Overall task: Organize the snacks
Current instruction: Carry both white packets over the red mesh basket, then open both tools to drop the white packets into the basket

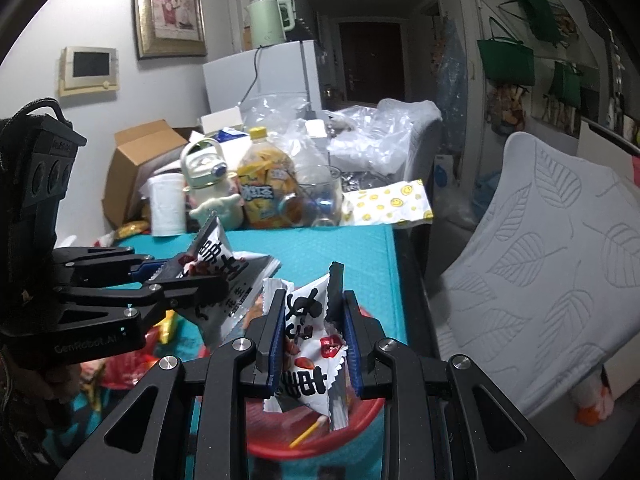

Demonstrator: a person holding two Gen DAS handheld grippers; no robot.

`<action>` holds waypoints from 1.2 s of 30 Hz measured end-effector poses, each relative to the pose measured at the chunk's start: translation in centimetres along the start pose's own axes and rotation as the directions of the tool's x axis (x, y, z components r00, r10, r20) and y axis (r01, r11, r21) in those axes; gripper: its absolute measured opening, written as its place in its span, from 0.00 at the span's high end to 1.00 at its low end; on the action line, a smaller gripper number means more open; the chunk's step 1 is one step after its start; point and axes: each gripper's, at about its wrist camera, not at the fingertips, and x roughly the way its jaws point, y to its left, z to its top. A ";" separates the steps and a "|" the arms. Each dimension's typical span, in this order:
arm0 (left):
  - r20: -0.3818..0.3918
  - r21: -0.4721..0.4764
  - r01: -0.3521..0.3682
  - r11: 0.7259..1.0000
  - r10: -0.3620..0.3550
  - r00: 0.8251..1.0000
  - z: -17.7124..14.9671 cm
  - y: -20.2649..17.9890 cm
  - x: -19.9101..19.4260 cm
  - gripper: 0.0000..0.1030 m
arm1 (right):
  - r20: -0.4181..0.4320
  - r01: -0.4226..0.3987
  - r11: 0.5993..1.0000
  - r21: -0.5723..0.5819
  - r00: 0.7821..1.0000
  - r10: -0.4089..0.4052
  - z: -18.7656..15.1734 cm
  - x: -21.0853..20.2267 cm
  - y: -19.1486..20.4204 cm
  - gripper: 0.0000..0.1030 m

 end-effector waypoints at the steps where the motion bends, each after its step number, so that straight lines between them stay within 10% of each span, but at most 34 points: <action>1: -0.008 0.000 -0.003 1.000 0.003 1.000 0.2 0.1 0.4 0.78 | -0.004 0.005 1.000 -0.002 1.000 -0.005 0.1 0.4 -0.1 0.76; 36: -0.154 0.049 -0.112 0.993 0.118 0.981 0.0 0.1 8.6 0.70 | -0.113 0.087 0.994 -0.066 0.989 -0.094 -2.8 7.4 -2.2 0.64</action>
